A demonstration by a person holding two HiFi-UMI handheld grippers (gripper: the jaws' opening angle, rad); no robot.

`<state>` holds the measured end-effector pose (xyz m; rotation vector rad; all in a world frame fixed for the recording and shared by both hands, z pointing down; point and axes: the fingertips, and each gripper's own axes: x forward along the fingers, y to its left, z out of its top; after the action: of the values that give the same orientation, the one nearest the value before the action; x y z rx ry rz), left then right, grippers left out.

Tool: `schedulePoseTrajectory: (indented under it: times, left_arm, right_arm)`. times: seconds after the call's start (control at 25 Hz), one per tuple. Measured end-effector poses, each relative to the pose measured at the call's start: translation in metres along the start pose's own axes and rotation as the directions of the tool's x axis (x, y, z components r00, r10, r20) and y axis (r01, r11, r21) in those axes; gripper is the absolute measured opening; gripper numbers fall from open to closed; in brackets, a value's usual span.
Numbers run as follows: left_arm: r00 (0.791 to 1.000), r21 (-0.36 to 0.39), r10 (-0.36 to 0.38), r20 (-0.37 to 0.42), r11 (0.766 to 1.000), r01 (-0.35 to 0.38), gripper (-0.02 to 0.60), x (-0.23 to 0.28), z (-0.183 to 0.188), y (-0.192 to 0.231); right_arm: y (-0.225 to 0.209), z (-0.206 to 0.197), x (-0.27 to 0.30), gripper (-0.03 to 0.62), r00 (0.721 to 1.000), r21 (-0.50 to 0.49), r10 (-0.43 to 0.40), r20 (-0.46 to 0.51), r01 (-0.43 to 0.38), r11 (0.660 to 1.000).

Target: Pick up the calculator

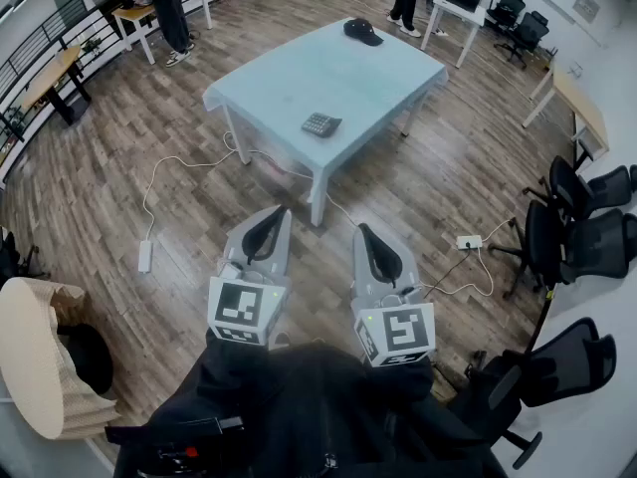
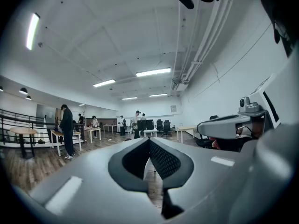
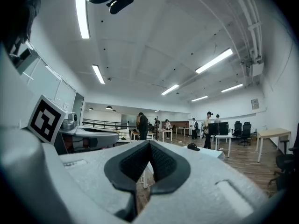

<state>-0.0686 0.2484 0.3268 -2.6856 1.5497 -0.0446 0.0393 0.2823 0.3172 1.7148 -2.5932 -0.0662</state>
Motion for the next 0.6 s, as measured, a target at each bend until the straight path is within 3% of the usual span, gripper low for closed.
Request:
schedulePoseTrajectory:
  times: [0.6]
  left_arm:
    - [1.0,-0.001,-0.003,-0.027,1.0,0.003,-0.002,0.016,-0.006,-0.002]
  right_arm:
    - [-0.009,-0.004,0.012,-0.002,1.0,-0.001,0.007,-0.01,-0.007,1.0]
